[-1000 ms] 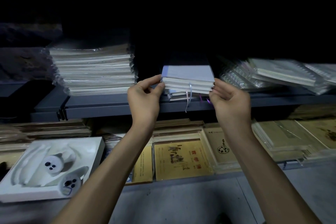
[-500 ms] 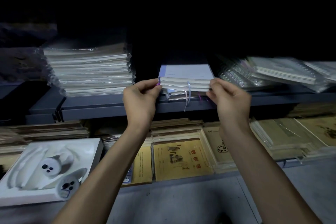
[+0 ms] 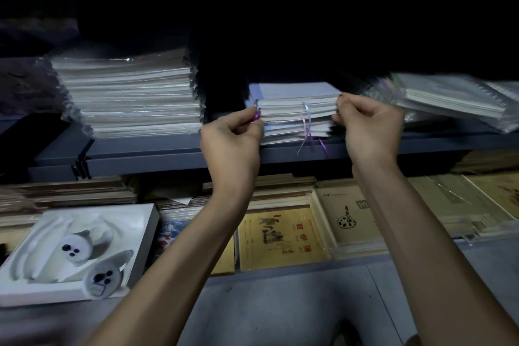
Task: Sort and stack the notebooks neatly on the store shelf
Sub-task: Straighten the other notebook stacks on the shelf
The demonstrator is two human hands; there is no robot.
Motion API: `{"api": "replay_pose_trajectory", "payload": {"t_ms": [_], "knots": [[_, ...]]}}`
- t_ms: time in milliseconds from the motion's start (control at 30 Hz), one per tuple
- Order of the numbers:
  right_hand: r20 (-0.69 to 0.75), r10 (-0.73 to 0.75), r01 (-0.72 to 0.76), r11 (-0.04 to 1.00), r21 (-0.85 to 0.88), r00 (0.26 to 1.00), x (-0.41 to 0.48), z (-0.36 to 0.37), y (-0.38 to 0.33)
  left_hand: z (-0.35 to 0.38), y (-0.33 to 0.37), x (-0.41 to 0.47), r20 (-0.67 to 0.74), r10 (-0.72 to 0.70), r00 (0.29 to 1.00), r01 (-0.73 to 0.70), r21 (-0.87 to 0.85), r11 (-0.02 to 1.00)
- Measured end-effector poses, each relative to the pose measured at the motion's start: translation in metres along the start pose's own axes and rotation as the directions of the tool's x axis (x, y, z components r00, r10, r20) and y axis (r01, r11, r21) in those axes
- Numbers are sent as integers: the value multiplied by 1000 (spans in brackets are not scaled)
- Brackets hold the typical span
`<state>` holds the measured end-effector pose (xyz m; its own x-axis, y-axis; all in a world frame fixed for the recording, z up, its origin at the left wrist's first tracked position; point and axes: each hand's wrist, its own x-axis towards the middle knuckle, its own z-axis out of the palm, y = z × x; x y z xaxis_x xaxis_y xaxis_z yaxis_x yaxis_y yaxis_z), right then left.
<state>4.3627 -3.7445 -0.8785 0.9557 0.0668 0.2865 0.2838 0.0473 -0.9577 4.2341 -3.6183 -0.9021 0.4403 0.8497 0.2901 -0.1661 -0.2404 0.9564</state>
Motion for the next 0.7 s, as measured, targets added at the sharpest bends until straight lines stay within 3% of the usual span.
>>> {"api": "replay_pose_trajectory", "payload": {"t_ms": [233,700], "knots": [[29,-2,2,1000,11,1000,8,2,12,3,-3,-15,-4,72,997,-71,111,991],[35,148,-148,989,-6,988,7,-1,8,3,-15,-8,38,88,995,-94,228,969]]}}
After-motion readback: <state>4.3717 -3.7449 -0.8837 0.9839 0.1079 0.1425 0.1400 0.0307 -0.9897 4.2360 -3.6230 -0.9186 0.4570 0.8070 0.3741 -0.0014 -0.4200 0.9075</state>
